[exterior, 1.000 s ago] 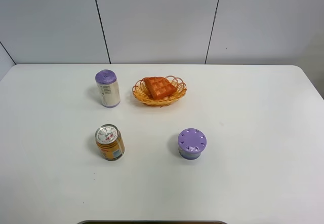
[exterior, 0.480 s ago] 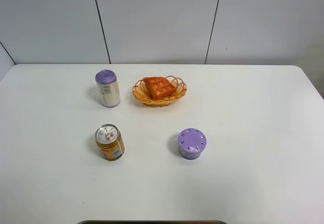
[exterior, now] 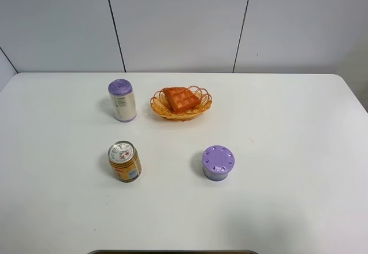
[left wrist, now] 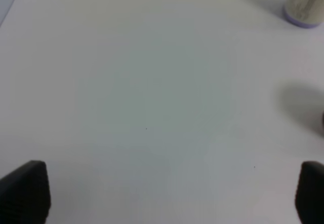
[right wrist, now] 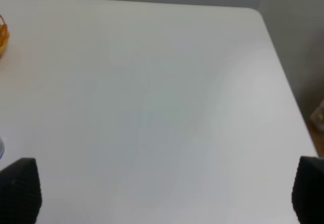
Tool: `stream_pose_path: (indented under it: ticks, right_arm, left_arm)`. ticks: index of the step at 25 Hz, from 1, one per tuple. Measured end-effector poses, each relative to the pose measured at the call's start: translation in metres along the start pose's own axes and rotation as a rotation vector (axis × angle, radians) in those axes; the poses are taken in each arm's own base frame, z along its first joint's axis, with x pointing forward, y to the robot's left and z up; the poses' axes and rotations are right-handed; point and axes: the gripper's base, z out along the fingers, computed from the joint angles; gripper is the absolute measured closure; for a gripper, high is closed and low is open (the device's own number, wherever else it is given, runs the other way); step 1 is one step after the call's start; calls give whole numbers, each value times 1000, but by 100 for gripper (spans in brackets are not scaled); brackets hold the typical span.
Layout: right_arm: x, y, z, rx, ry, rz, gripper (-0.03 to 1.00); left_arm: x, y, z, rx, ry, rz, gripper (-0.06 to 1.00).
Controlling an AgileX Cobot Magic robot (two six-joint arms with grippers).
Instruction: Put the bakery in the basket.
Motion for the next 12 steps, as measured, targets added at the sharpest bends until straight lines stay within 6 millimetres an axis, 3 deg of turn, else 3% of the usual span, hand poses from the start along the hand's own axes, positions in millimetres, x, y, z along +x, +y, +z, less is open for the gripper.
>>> stream_pose_path:
  ticks: [12]
  right_arm:
    - [3, 2, 11, -16, -9, 13, -3]
  left_arm:
    - [0, 0, 0, -1, 0, 0, -4]
